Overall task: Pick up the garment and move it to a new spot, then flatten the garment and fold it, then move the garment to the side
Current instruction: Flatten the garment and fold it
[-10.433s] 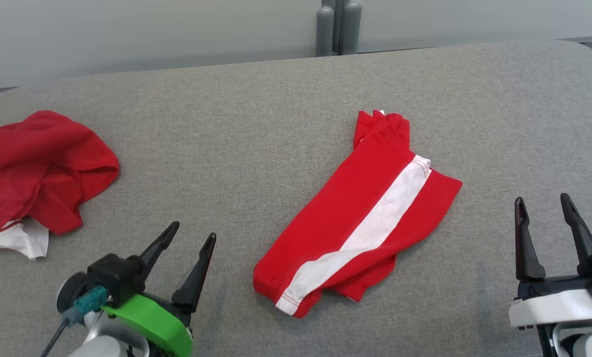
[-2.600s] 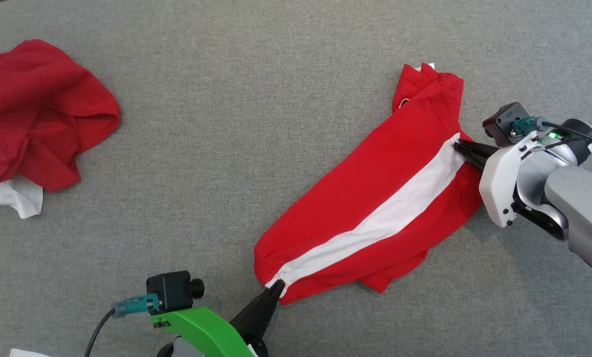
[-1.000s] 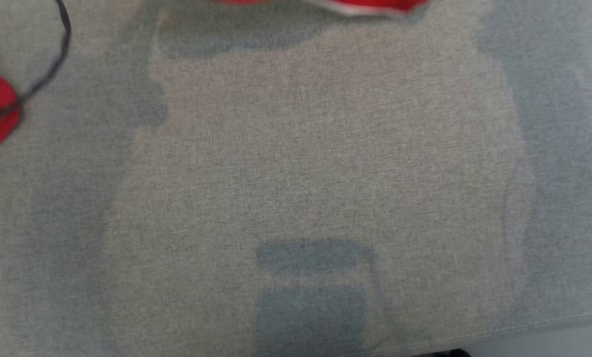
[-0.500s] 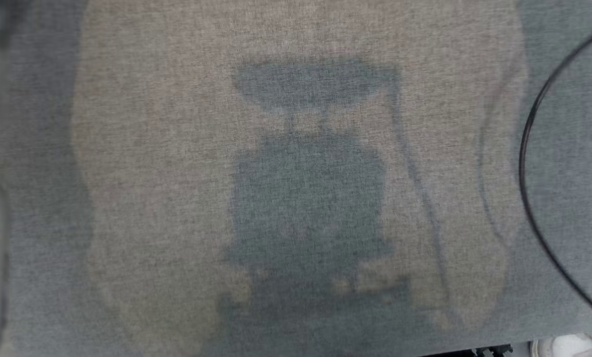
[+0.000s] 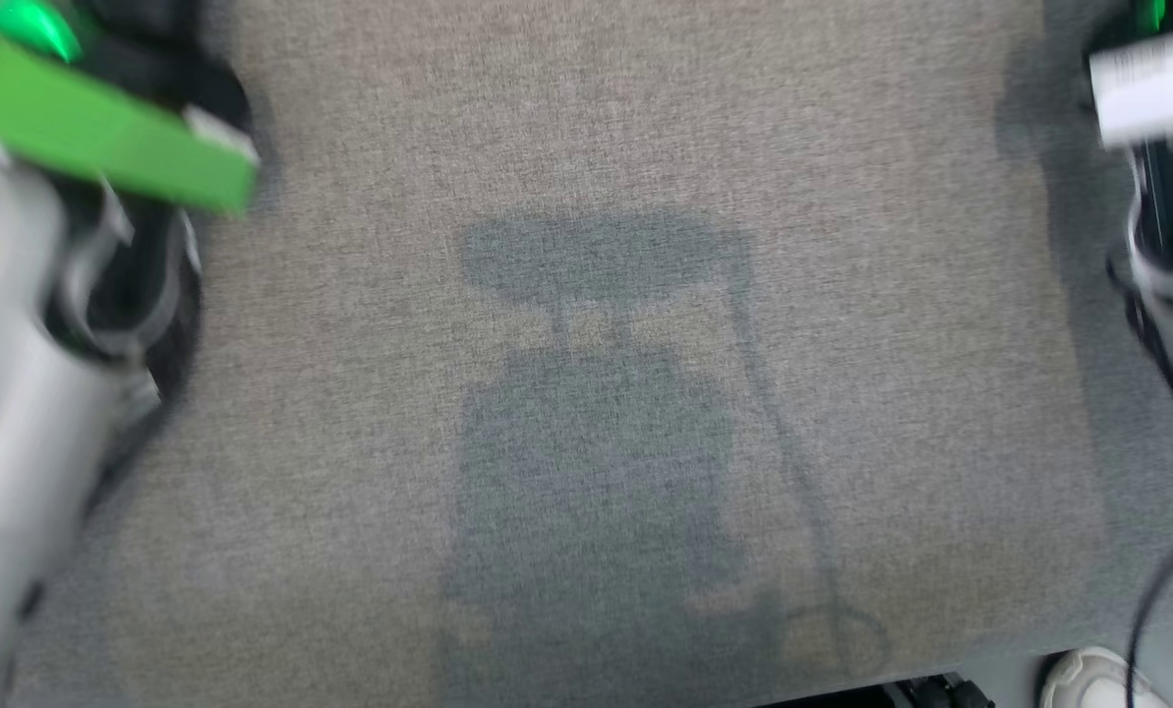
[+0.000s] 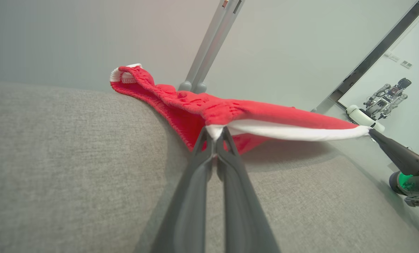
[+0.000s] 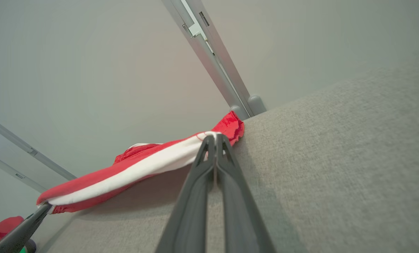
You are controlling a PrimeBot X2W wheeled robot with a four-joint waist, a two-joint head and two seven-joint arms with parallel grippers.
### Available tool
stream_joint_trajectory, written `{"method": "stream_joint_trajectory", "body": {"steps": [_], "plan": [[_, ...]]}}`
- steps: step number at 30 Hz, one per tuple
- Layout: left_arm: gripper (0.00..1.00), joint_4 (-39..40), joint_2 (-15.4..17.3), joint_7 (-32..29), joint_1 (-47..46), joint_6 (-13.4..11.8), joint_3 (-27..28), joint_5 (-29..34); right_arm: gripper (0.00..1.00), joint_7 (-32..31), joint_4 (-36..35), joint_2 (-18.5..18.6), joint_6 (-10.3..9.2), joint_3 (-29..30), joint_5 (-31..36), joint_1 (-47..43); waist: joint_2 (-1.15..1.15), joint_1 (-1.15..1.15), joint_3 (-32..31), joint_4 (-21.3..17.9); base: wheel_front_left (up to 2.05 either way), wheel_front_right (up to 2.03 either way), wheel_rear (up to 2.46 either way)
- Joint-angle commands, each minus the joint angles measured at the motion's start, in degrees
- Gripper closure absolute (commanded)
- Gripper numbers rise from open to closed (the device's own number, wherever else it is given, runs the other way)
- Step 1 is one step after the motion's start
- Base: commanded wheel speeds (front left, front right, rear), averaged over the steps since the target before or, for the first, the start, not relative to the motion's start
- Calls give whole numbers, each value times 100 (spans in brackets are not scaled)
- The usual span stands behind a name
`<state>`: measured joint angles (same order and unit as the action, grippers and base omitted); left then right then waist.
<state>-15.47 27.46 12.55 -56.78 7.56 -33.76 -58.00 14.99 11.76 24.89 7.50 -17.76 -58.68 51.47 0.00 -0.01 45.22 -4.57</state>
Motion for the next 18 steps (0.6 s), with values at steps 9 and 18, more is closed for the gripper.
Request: {"method": "stream_joint_trajectory", "body": {"steps": [9,18], "plan": [[100,1759,257,170,3255,-655,-549,-267,100,3,-1519,368,-2,618,192,-3490,0,1,-1610,57,0,0,0],[100,3309,300,135,5246,-1383,-795,-1044,100,-39,-2694,-49,-1,1721,335,-6069,0,1,-2039,125,0,0,0]]}}
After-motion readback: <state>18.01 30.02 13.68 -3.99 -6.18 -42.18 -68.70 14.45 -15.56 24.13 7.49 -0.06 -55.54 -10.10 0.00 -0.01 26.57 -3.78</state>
